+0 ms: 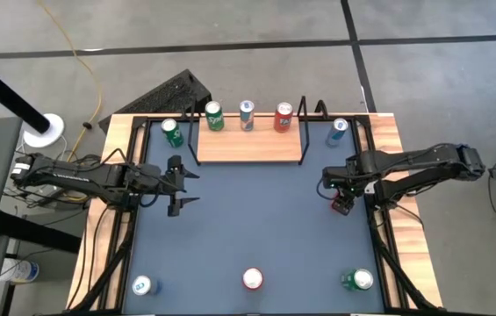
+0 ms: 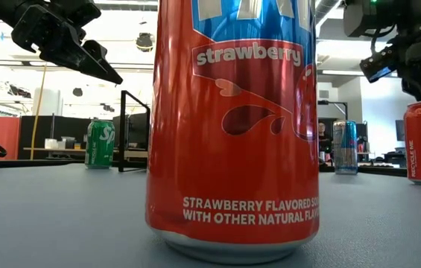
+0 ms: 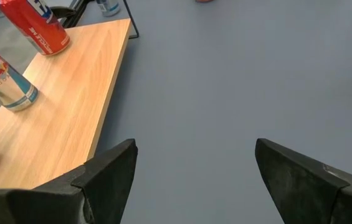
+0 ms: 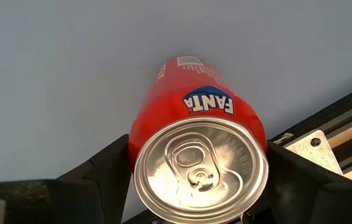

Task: Place canned beverage on shelf
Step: Put the top orange soda can on the shelf aligned with the other orange soda can

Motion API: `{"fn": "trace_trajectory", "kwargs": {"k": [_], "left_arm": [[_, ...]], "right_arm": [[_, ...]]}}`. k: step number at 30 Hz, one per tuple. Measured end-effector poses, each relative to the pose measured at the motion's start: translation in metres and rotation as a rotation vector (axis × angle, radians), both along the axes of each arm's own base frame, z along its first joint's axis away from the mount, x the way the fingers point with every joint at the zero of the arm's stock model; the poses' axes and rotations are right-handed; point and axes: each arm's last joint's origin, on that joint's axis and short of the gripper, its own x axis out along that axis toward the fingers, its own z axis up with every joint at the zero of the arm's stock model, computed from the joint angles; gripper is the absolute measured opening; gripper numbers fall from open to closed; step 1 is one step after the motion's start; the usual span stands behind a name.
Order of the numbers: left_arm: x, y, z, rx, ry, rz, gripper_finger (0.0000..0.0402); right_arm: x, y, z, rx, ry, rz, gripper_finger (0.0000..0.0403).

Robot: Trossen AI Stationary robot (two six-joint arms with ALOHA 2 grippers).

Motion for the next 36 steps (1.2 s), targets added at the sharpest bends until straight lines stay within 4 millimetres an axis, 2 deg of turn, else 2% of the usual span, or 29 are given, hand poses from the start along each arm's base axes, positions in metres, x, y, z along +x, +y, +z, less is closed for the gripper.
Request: {"fn": "trace_trajectory", "kwargs": {"k": [8,12,19,22,28,31,36], "left_arm": [[0.0,0.0,0.0,0.0,0.0,0.0,0.0316],[0.0,0.0,0.0,0.0,-0.001,0.0,0.0316],[0.0,0.0,0.0,0.002,0.0,-0.001,0.0316],[0.0,0.0,0.0,0.01,0.001,-0.004,0.0316],[0.0,0.0,0.001,0.011,-0.004,-0.004,0.0316],[0.0,0.0,0.0,0.009,-0.004,-0.004,0.0316],[0.0,0.0,0.0,0.018,0.0,-0.008,0.0316]], "right_arm": [[0.011,-0.001,0.025,-0.031,-0.117,0.035,0.0292],[0.017,-0.001,0.038,-0.035,-0.182,0.105,0.0291],[0.041,-0.001,0.069,-0.068,-0.363,0.22,0.0291],[0.061,-0.001,0.079,-0.085,-0.406,0.264,0.0291],[0.11,-0.004,0.086,-0.133,-0.359,0.473,0.0291],[0.136,-0.009,0.092,-0.153,-0.361,0.553,0.0291],[0.169,-0.028,0.106,-0.174,-0.349,0.581,0.0291]]}}
